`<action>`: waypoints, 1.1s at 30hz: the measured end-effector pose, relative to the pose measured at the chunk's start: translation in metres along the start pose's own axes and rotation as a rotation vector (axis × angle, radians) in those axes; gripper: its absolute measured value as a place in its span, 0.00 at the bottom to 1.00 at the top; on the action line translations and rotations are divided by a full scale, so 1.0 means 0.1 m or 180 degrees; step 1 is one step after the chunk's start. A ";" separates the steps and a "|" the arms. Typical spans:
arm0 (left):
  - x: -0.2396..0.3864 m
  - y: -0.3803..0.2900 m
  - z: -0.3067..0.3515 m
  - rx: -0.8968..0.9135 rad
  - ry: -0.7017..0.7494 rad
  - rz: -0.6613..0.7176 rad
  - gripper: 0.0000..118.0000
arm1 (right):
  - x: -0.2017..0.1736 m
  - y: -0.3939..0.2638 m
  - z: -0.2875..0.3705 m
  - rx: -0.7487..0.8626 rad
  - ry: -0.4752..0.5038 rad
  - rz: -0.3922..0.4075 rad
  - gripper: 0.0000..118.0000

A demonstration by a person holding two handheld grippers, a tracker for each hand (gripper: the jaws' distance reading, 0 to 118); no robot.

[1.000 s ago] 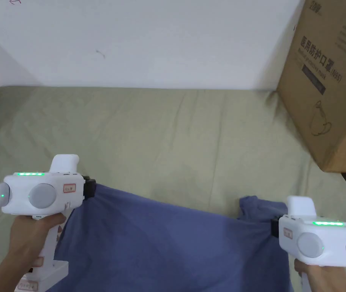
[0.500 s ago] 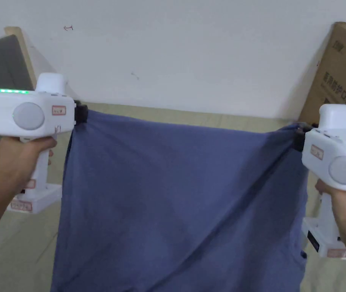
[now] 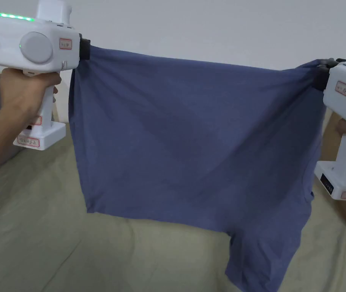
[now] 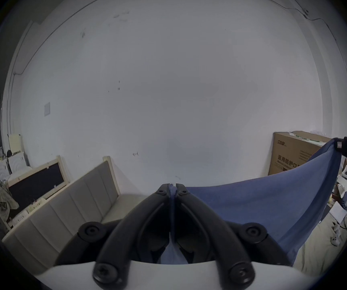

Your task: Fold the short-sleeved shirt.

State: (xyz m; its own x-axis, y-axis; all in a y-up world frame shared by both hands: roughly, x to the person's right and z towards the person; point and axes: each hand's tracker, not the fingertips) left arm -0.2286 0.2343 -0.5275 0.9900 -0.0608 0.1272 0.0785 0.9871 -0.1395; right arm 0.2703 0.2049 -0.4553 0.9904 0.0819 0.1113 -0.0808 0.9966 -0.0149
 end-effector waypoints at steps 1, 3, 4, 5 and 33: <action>0.00 0.02 -0.05 0.0023 0.0008 -0.0002 0.02 | 0.05 0.02 -0.12 0.0028 0.0008 0.0016 0.00; -0.02 0.05 -0.18 0.0036 0.0011 -0.0001 0.02 | 0.07 0.04 -0.26 0.0081 -0.0011 0.0086 0.00; -0.02 0.03 -0.25 0.0056 0.0025 0.0006 0.02 | -0.01 0.04 -0.19 0.0098 0.0003 0.0087 0.00; -0.01 0.00 -0.32 0.0058 0.0032 0.0012 0.02 | -0.04 0.02 -0.17 0.0120 0.0022 0.0082 0.00; 0.13 -3.27 0.64 -0.1233 -0.0272 0.0348 0.02 | -0.11 -2.91 1.52 -0.1203 0.0314 -0.0805 0.00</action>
State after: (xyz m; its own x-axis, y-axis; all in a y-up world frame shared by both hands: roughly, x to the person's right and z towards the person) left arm -0.2489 -0.0798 -0.4169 0.9829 0.0700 0.1700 0.0279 0.8574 -0.5140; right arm 0.2656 -0.0853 -0.3009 0.9812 -0.1825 0.0633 0.1930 0.9117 -0.3627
